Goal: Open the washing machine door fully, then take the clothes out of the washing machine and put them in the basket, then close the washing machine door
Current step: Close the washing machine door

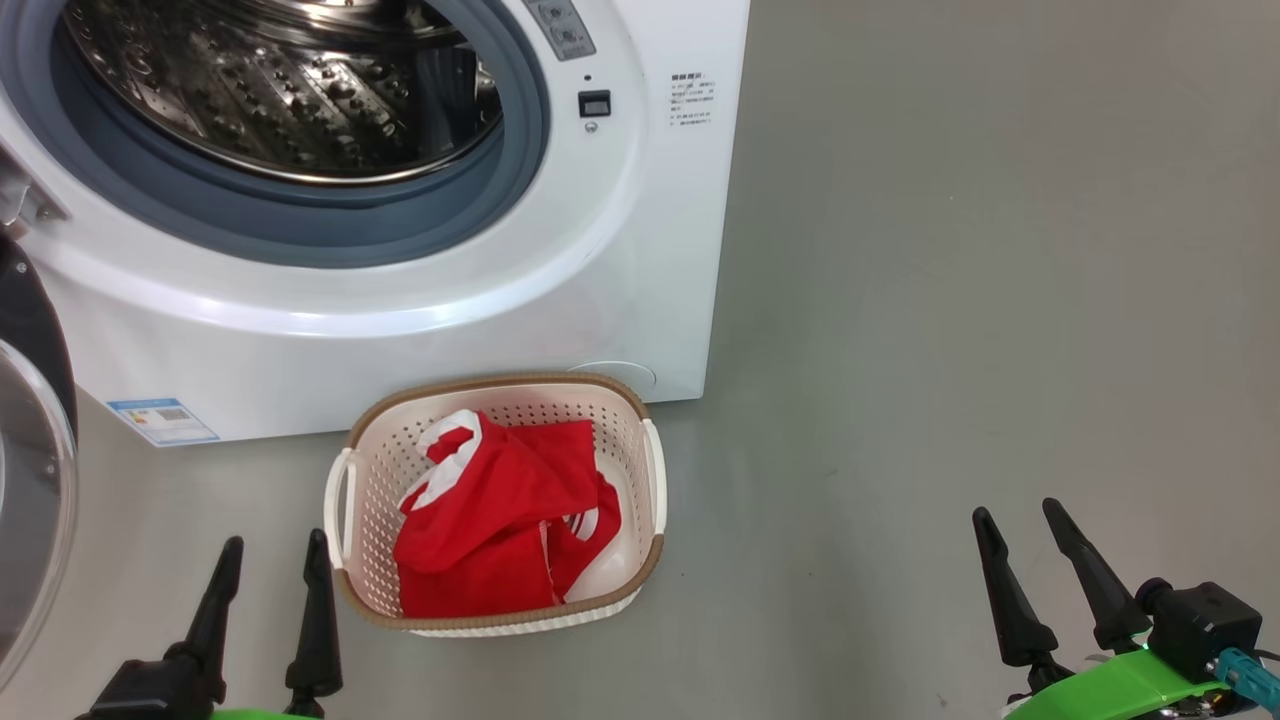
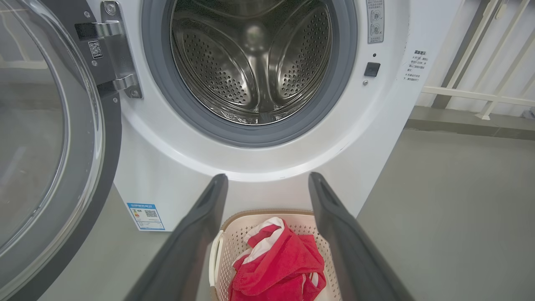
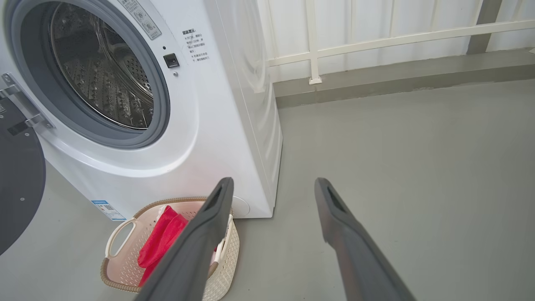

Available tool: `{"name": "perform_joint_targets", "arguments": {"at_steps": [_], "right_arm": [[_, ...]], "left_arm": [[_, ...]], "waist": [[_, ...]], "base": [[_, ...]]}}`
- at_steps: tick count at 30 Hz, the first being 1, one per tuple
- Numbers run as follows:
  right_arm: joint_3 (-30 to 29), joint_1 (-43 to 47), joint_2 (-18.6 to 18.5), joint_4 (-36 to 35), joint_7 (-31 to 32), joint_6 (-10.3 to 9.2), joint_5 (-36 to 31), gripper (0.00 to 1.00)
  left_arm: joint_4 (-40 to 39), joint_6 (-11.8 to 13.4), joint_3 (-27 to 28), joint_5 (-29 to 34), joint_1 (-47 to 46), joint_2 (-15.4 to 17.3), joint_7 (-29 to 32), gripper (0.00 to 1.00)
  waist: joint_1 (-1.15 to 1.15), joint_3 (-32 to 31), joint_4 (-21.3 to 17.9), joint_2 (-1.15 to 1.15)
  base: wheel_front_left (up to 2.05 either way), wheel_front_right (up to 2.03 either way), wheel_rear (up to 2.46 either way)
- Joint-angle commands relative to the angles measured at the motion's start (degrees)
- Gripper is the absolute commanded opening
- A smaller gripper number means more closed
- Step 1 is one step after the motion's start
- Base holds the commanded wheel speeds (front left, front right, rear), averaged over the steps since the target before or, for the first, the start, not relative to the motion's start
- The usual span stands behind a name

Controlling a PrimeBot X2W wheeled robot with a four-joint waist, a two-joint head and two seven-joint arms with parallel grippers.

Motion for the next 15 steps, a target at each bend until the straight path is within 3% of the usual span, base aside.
{"name": "perform_joint_targets", "arguments": {"at_steps": [1,9,15], "right_arm": [[1.07,-0.88,-0.65,-1.17,-0.37,0.37,-0.51,1.00],[1.12,-0.85,-0.56,-1.14,-0.37,0.37,-0.59,1.00],[2.02,-1.18,-0.99,-0.99,-0.37,0.37,-0.65,1.00]], "left_arm": [[-1.21,-0.33,1.93,0.35,-1.13,0.86,-0.52,1.00],[-0.93,0.06,1.68,-0.08,-1.29,0.86,-0.52,1.00],[-0.92,0.82,0.73,-1.15,-1.13,0.86,-0.52,1.00]], "waist": [[0.00,-0.07,0.00,0.00],[0.00,-0.39,0.65,0.00],[0.00,-0.72,3.31,0.00]], "base": [[0.00,0.00,0.00],[0.00,0.00,0.00],[0.00,0.00,0.00]]}}
